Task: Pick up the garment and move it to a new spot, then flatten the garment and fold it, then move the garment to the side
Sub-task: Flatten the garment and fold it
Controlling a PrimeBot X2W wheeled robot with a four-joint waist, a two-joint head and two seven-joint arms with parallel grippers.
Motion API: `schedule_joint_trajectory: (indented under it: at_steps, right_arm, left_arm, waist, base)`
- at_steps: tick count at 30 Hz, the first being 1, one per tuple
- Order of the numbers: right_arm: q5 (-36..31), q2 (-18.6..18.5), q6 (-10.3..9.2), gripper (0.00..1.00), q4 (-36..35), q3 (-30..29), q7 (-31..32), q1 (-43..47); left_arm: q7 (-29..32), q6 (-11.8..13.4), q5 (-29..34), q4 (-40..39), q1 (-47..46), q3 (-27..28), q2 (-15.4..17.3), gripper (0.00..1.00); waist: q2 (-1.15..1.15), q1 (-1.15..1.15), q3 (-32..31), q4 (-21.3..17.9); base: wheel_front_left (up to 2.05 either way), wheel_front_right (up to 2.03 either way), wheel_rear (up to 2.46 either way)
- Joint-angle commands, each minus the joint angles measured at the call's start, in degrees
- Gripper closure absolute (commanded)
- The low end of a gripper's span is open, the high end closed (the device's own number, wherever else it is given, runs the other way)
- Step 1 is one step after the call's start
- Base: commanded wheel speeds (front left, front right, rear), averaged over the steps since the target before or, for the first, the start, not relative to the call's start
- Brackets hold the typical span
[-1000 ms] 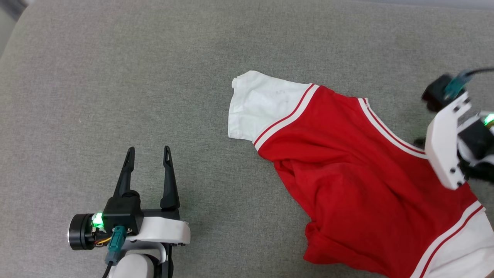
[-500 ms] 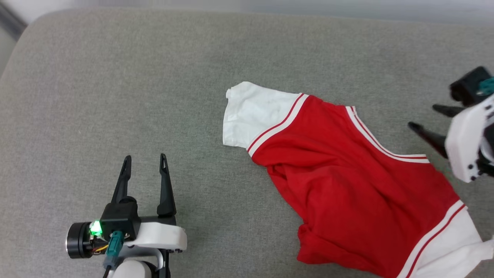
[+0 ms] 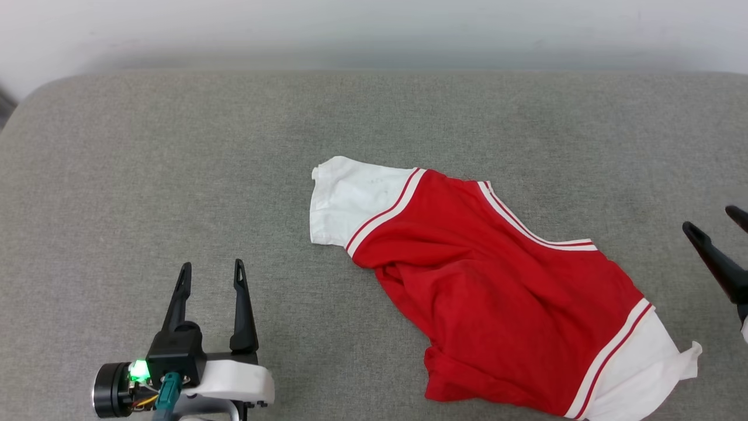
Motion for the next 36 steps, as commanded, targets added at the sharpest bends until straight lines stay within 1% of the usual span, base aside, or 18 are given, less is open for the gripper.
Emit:
schedule_joint_trajectory:
  at_steps: [1, 3, 7, 10, 12, 14, 16, 17, 20, 21, 24, 27, 29, 30, 32, 33, 35, 36]
  right_arm:
    - [-2.13, 2.98, -0.07, 0.00, -1.07, -4.90, -1.48, 4.37]
    - [-5.58, 6.78, -0.07, 0.00, -2.17, -11.20, -3.40, 8.27]
    - [-13.36, 16.54, -0.08, 0.00, -7.09, -22.28, -5.04, 15.32]
    - [-18.80, 22.58, -0.06, 0.00, -11.99, -27.37, -4.14, 18.92]
    - [-21.39, 24.83, -0.06, 0.00, -15.16, -29.61, -3.07, 20.06]
    - [-23.58, 25.17, -0.07, 0.00, -18.34, -31.24, -1.60, 19.59]
    - [-24.75, 23.87, -0.06, 0.00, -21.15, -31.85, 0.51, 17.61]
    - [-25.06, 22.51, -0.06, 0.00, -22.44, -31.69, 1.88, 16.36]
    - [-23.70, 17.61, -0.06, 0.00, -24.79, -29.47, 7.03, 12.28]
    - [-22.62, 15.31, -0.06, 0.00, -24.98, -28.00, 9.48, 10.83]
    - [-17.49, 7.99, -0.07, 0.00, -24.32, -22.33, 18.04, 6.65]
    - [-9.93, 0.45, -0.08, 0.00, -22.76, -15.33, 29.57, 3.52]
    - [-6.05, -3.58, -0.07, 0.00, -21.70, -11.46, 35.95, 1.05]
    - [-6.05, -3.58, -0.07, 0.00, -21.70, -11.46, 35.95, 1.05]
    - [-3.52, -6.71, -0.07, 0.00, -20.36, -7.18, 41.70, -0.67]
    - [-1.76, -7.28, -0.07, 0.00, -19.45, -5.44, 44.38, -1.59]
    - [-0.30, -8.33, -0.06, 0.00, -17.60, -2.35, 48.41, -3.60]
    - [0.24, -8.17, -0.07, 0.00, -16.42, -0.88, 49.69, -4.42]
  left_arm:
    - [-0.14, -0.15, 0.21, -0.01, 1.07, 0.13, -0.05, 0.00]
    - [-0.14, -0.26, 0.27, 0.01, 1.13, 0.16, -0.06, 0.00]
    - [-0.14, -0.45, 0.32, -0.09, 1.63, 0.34, -0.07, 0.00]
    - [-0.14, -0.48, 0.33, -0.02, 1.92, 0.35, -0.07, 0.00]
    - [-0.14, -0.52, 0.33, 0.10, 1.95, 0.46, -0.07, 0.00]
    - [-0.14, -0.53, 0.37, 0.14, 1.91, 0.53, -0.08, 0.00]
    - [-0.14, -0.60, 0.45, 0.20, 1.83, 0.56, -0.08, 0.00]
    - [-0.14, -0.67, 0.49, 0.19, 1.74, 0.58, -0.08, 0.00]
    - [-0.14, -0.95, 0.47, 0.05, 1.19, 0.60, -0.08, 0.00]
    - [-0.14, -1.06, 0.43, 0.04, 0.90, 0.55, -0.08, 0.00]
    - [-0.14, -1.27, 0.42, 0.09, 0.08, 0.25, -0.09, 0.00]
    - [-0.14, -1.49, 0.29, 0.13, -0.55, -0.10, -0.10, 0.00]
    - [-0.14, -1.44, 0.13, 0.17, -1.02, -0.28, -0.09, 0.00]
    - [-0.14, -1.44, 0.13, 0.17, -1.02, -0.28, -0.09, 0.00]
    - [-0.14, -1.43, 0.04, 0.17, -1.62, -0.43, -0.08, 0.00]
    - [-0.14, -1.38, 0.07, 0.16, -1.84, -0.51, -0.09, 0.00]
    - [-0.14, -1.37, -0.11, 0.15, -2.40, -0.98, -0.11, 0.00]
    - [-0.14, -1.32, -0.24, 0.12, -2.81, -1.18, -0.09, 0.00]
  waist:
    - [0.00, 0.00, -0.53, -0.17]
    - [0.00, 0.00, -0.94, -0.13]
    - [0.00, 0.00, -1.42, -0.09]
    - [0.00, 0.00, -1.68, -0.07]
    - [0.00, 0.00, -1.82, -0.14]
    - [0.00, 0.00, -1.92, -0.25]
    - [0.00, 0.00, -1.94, -0.36]
    - [0.00, 0.00, -1.92, -0.40]
    - [0.00, 0.00, -1.58, -0.40]
    - [0.00, 0.00, -1.38, -0.30]
    - [0.00, 0.00, -0.59, 0.19]
    - [0.00, 0.00, 0.39, 0.79]
    - [0.00, 0.00, 1.23, 1.27]
    - [0.00, 0.00, 1.23, 1.27]
    - [0.00, 0.00, 2.09, 1.68]
    - [0.00, 0.00, 2.50, 1.86]
    - [0.00, 0.00, 3.46, 2.54]
    - [0.00, 0.00, 3.95, 2.87]
  base:
    - [0.00, 0.00, 0.00]
    - [0.00, 0.00, 0.00]
    - [0.00, 0.00, 0.00]
    - [0.00, 0.00, 0.00]
    - [0.00, 0.00, 0.00]
    - [0.00, 0.00, 0.00]
    - [0.00, 0.00, 0.00]
    - [0.00, 0.00, 0.00]
    - [0.00, 0.00, 0.00]
    - [0.00, 0.00, 0.00]
    - [0.00, 0.00, 0.00]
    - [0.00, 0.00, 0.00]
    - [0.00, 0.00, 0.00]
    - [0.00, 0.00, 0.00]
    - [0.00, 0.00, 0.00]
    - [0.00, 0.00, 0.00]
    - [0.00, 0.00, 0.00]
    - [0.00, 0.00, 0.00]
